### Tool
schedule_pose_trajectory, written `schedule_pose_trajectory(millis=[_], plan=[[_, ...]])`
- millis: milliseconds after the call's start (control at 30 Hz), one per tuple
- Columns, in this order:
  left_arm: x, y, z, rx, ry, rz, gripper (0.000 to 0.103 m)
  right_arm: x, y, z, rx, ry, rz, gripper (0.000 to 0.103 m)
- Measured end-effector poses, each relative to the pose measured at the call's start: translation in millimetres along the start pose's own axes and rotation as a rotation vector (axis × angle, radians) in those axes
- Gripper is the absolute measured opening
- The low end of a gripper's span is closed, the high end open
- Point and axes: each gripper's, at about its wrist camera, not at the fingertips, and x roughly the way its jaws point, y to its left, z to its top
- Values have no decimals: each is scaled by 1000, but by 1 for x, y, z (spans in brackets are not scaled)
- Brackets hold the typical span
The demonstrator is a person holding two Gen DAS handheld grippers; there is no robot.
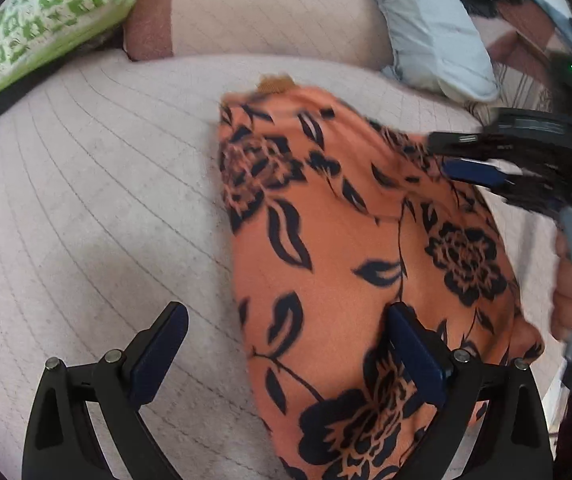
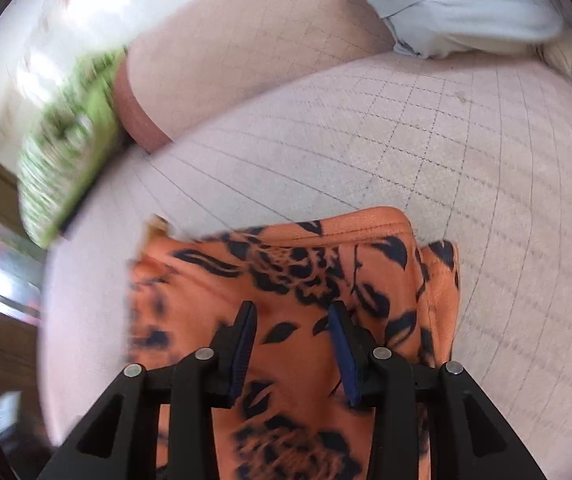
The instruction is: Fold small clothes
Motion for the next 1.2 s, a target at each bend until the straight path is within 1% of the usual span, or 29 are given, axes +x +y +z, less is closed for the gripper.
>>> schedule_pose_trajectory(millis=[33,100,167,233,300,400,467,600,667,767,900,1200], plan=[[-6,1,2,0,-25,11,99,-16,-2,-2,10,-53,25,58],[-13,4,4,4,-57,23,99,-48,-10,-9,33,-152,37,67],[-18,6,6,1,-75,20,99,-64,-21,-14,61,-184,50,70],[-20,10,9,-12,-86,14,99,-71,-42,-23,124,-187,66,71],[-21,13,12,-27,-93,-1,99,-70,-64,-32,192,-167,80,71],[-21,10,17,-57,-109,-24,99,-58,-96,-38,298,-92,116,71],[-24,5,19,-62,-120,-18,99,-51,-106,-39,324,-65,143,71],[-24,-3,20,-50,-148,35,99,-38,-97,-42,253,-5,165,71],[-21,-5,21,-37,-147,64,99,-35,-91,-43,214,19,160,71],[-16,-3,22,-40,-136,79,99,-32,-85,-45,169,34,149,71],[-12,-2,24,-42,-138,97,99,-29,-86,-44,182,36,166,71],[-6,-2,27,-42,-123,102,99,-21,-93,-46,203,54,182,71]])
